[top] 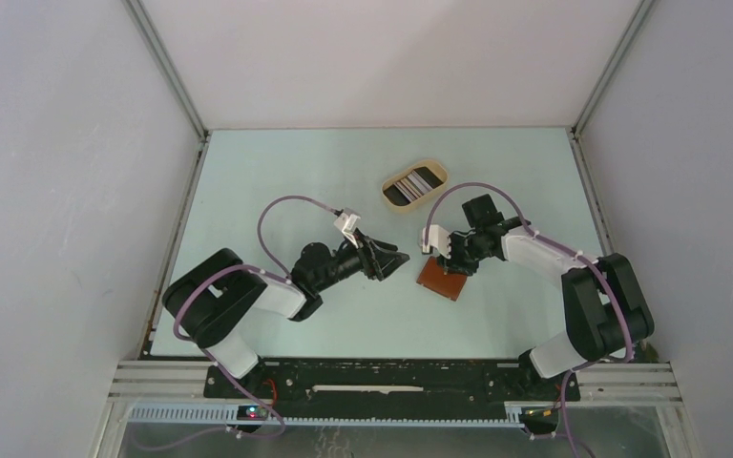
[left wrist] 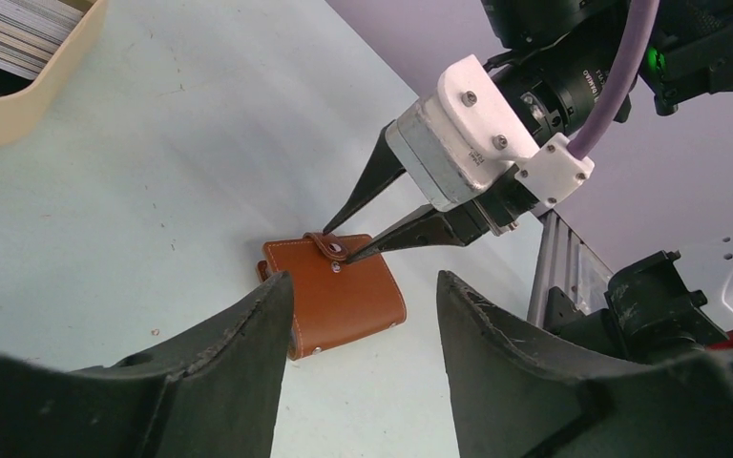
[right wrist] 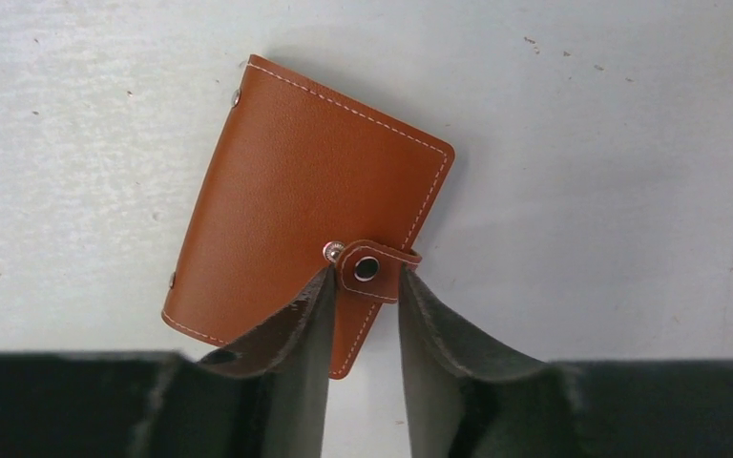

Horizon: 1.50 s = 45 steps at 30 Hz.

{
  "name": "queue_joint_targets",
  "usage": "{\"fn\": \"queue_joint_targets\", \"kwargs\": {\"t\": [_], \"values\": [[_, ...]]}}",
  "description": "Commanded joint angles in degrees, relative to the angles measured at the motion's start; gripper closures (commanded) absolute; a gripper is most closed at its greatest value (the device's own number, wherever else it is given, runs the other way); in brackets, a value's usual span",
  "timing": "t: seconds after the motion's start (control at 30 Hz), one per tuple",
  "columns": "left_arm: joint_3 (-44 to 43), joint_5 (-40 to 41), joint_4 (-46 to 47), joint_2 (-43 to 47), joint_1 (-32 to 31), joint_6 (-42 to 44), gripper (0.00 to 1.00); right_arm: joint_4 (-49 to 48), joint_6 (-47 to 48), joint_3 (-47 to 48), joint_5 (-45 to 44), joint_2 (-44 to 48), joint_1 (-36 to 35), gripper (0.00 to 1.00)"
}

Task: Put the credit cards into the card holder
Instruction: Close the card holder at the center of the board.

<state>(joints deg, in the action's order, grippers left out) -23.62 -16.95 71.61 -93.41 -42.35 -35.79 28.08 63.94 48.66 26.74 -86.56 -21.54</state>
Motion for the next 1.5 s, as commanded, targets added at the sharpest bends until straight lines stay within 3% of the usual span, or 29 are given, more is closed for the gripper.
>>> {"fn": "queue_joint_targets", "kwargs": {"t": [0.0, 0.13, 0.4, 0.97, 1.47], "values": [[-1.38, -1.26, 2.73, -0.75, 0.11, -0.31, 0.39, 1.2, 0.53, 0.83, 0.82, -0.92, -0.43, 0.66], [-2.07, -1.61, 2.44, -1.56, 0.03, -1.12, 0.44, 1.91, 1.02, 0.9, 1.24, -0.81, -0.43, 0.73], [-7.05, -2.99, 1.53, -8.72, -1.33, -5.83, 0.69, 3.49, 1.64, 1.18, 2.04, -0.01, -0.35, 1.0], [-21.06, -2.12, -13.63, -20.79, -6.25, -8.3, 0.93, 4.07, 0.09, 1.16, 4.62, 3.04, 0.71, 1.0], [-24.63, 0.79, -23.0, -22.69, -6.7, -7.3, 1.0, 4.6, 1.07, 0.69, 2.57, 2.29, -1.8, 1.0]]}}
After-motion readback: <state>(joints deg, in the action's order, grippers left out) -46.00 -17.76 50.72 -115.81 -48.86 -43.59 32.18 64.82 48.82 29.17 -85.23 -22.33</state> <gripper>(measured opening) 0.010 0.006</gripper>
